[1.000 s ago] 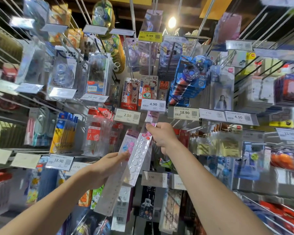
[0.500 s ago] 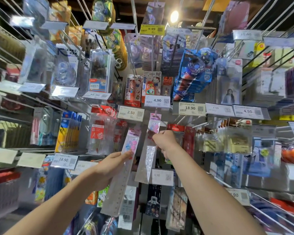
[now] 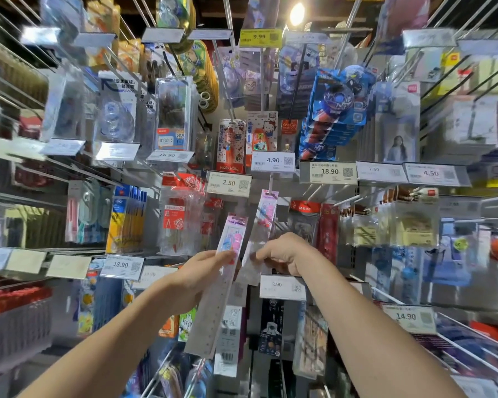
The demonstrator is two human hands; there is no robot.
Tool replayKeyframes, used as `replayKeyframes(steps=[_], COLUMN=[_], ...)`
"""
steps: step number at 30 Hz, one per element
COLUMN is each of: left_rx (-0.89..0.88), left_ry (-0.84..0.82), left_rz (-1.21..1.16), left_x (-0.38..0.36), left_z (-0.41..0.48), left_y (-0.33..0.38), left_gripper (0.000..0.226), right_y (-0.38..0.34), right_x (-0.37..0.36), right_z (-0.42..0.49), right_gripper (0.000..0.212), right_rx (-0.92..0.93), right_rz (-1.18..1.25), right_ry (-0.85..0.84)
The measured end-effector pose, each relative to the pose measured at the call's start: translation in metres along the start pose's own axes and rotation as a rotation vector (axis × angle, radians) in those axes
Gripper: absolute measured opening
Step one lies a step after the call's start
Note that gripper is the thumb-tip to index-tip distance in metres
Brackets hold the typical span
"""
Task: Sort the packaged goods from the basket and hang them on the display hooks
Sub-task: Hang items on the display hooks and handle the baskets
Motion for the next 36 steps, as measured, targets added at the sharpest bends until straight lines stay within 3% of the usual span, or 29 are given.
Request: replayKeyframes(steps=[3,6,8,10,12,14,17,20,22,24,28,31,36], left_rx=[-0.051,-0.088,-0.104,-0.125,-0.144,-0.165,-0.181,-0.198,-0.216,-0.243,-0.194,-0.162,-0.146], left_ry=[-0.037,-0.066,-0.089,-0.119,-0.136,-0.133,-0.122,-0.114,-0.105,-0.085,-0.084,-0.1,-0.115], left_rz=[-0.027,-0.018,-0.012,-0.012,-0.007,-0.001,-0.007,0.019,0.026,0.053,-0.034,-0.104,-0.141], left_x=[-0.002,-0.001,-0.001,-0.002,-0.002,-0.002,-0.004,-0.006,-0.007,-0.008,-0.006,-0.004,-0.005], left_z=[0.002,0.004,0.004,0.003,0.002,0.0,0.002,0.002,0.001,0.001,0.003,0.008,0.01], left_y=[0.001,0.0,0.0,0.0,0.001,0.002,0.002,0.003,0.005,0.009,0.006,0.0,0.0], left_gripper=[0.033,0.042,0.045,0.043,0.038,0.038,0.046,0.048,0.051,0.053,0.049,0.061,0.054], right_y=[0.008,0.01,0.004,-0.004,-0.01,-0.011,-0.009,-0.008,-0.004,0.0,-0.006,-0.019,-0.036], right_x=[-0.003,-0.007,-0.003,-0.002,-0.007,-0.02,-0.028,-0.025,-0.025,-0.024,-0.01,0.004,0.019], right_z=[0.004,0.002,0.0,-0.003,-0.008,-0.02,-0.039,-0.047,-0.052,-0.05,-0.043,-0.046,-0.052], right_gripper=[0.029,0.021,0.025,0.029,0.04,0.046,0.037,0.028,0.019,0.009,0.018,0.025,0.029], right_rx=[0.047,0.083,0.153,0.278,0.335,0.274,0.147,0.167,0.199,0.245,0.279,0.383,0.49], right_rz=[-0.092,-0.301,-0.419,-0.317,-0.059,0.181,0.467,0.522,0.416,0.341,0.347,0.29,0.254], right_ry=[0.056,0.109,0.273,0.382,0.273,0.062,-0.163,-0.253,-0.264,-0.192,0.026,0.138,0.23])
Point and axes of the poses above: each hand's wrist, its own z-axis towards the middle knuckle, its own x-axis out of the back of the hand, y = z × x, the point moved 4 cm from there along z, towards the middle knuckle, and after that the axes turned 7 degrees about z, right-handed, at the moved point
